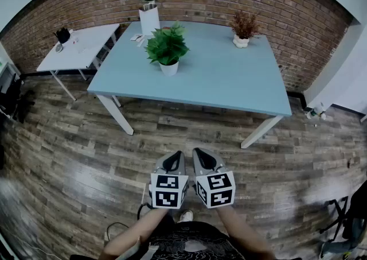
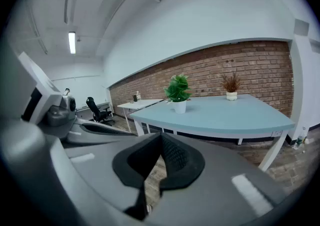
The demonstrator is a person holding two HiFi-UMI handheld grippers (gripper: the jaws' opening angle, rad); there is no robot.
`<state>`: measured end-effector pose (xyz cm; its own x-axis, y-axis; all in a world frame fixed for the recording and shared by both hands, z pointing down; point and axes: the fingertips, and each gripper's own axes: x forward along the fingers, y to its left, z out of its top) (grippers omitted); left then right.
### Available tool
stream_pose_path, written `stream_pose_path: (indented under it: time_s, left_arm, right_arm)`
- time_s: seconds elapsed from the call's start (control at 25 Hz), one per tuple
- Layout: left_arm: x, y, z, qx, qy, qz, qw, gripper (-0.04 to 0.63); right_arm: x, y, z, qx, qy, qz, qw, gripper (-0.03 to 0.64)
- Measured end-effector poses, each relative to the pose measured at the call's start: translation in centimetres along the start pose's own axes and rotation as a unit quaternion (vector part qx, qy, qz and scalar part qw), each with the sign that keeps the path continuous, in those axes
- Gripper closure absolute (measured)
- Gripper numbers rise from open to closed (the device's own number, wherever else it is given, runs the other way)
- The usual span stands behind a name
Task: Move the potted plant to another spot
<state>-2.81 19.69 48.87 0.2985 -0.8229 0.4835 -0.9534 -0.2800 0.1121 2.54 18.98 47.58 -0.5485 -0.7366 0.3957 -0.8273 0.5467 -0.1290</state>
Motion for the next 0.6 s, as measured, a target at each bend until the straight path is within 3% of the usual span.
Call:
stream_pose_path:
  time_s: [0.6]
  left_arm:
    - [4.7, 5.4, 1.8, -0.024, -0.003, -0.004, 0.9997, 0.597]
  right_arm:
    - [7.3, -0.1, 1.8, -0.001, 0.006, 0.004, 1.000, 0.612]
